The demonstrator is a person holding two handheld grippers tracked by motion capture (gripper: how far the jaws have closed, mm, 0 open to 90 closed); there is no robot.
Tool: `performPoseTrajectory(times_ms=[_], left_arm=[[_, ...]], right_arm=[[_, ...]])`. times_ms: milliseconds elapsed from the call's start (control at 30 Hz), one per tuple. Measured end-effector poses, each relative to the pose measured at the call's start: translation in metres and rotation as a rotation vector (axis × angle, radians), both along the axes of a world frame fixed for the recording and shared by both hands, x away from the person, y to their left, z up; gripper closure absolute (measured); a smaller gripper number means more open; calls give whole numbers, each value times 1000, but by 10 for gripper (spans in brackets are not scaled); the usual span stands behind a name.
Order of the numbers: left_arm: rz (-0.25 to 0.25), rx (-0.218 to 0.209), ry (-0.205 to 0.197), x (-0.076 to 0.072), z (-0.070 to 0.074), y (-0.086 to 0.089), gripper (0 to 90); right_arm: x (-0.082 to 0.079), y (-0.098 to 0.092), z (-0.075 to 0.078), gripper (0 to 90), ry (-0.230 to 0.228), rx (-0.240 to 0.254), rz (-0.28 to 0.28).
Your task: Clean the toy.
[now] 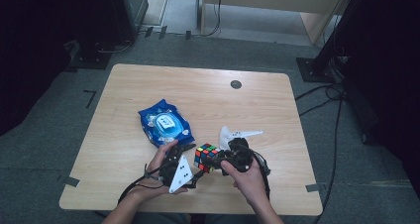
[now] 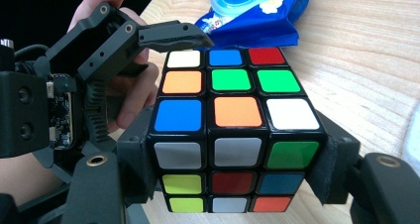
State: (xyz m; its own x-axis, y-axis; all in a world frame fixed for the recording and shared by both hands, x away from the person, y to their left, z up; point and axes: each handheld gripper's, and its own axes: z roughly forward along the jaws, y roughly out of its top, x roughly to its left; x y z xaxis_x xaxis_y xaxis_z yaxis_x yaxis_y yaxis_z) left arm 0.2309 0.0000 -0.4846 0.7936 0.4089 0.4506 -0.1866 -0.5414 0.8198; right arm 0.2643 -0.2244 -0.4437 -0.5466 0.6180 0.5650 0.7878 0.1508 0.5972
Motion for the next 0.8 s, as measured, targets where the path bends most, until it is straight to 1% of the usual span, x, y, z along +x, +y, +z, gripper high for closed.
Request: performPoseTrajectory(times_ms=[200, 433, 567, 667, 733, 800], left_arm=[[-60, -3, -34, 3, -3, 1, 163], [-89, 15, -43, 3, -5, 0, 158], [-102, 29, -51, 2, -7, -1, 162], [-112, 41, -61, 1, -7, -1, 176], [-121, 50, -73, 0, -8, -2, 208], [-124, 56, -83, -1, -9, -3, 218]], right_arm=[[2, -2, -1, 341, 29, 1, 11], [3, -1, -2, 342, 61, -18, 27], [4, -1, -4, 342, 71, -34, 41], [4, -1, -5, 341, 73, -39, 45], [4, -1, -5, 342, 79, -43, 48], [5, -1, -6, 341, 86, -45, 46]])
